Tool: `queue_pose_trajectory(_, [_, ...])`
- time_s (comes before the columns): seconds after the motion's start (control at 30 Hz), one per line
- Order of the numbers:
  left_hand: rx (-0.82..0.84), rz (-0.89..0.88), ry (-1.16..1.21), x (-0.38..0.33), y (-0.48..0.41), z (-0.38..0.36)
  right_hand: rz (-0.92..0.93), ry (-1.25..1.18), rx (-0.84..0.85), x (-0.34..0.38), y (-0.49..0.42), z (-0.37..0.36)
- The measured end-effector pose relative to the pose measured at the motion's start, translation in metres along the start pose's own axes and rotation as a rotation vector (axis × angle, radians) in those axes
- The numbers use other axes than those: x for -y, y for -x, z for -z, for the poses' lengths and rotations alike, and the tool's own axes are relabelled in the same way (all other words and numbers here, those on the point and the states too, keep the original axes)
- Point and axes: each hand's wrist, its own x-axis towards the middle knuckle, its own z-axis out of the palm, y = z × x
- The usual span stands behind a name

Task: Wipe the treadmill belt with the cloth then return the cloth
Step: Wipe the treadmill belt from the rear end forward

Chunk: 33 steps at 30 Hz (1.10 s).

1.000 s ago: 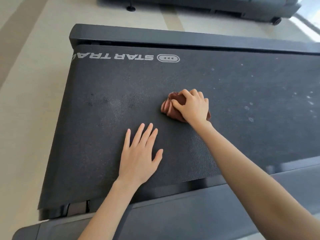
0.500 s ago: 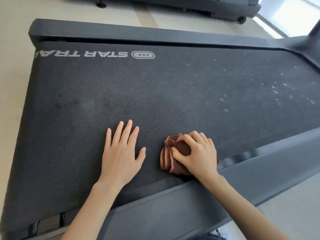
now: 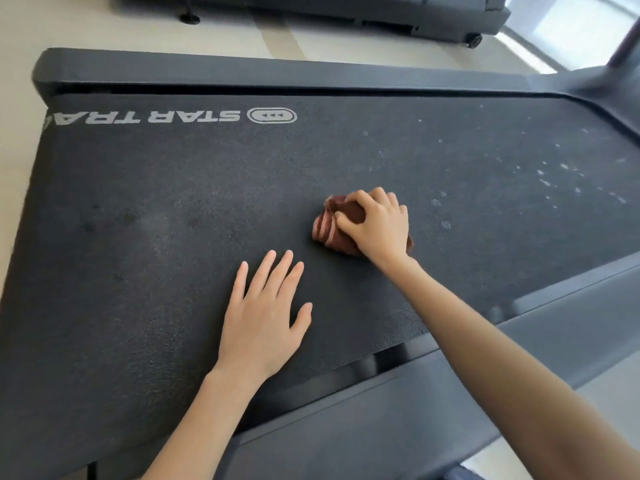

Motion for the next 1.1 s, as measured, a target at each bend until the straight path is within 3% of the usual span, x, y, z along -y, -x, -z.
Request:
queue_pose_trajectory(0.23, [-0.037,-0.021,0.033,-0.007,-0.018,-0.003,0.083,-0.093,-0.083,-0.052,0.104,0.044])
queue_pose_trajectory(0.43, [-0.048,-0.039,0.059,-0.033,-0.030,-0.012,0.091,-0.152,-0.118,-0.051,0.098,0.040])
queue_pose_trajectory(0.53, [-0.034,-0.046,0.027,-0.032,-0.029,-0.013,0.264,-0.153,-0.200,-0.058,0.075,0.026])
queue_pose_trajectory(0.8, [-0.011,0.015,0.019,-0.038,-0.029,-0.010,0.471,-0.279,0.021,-0.074,-0.038,0.001])
queue_pose_trajectory(1.1, [0.060,0.064,-0.065,-0.046,-0.029,-0.007,0.706,-0.528,0.365,-0.119,0.021,0.046])
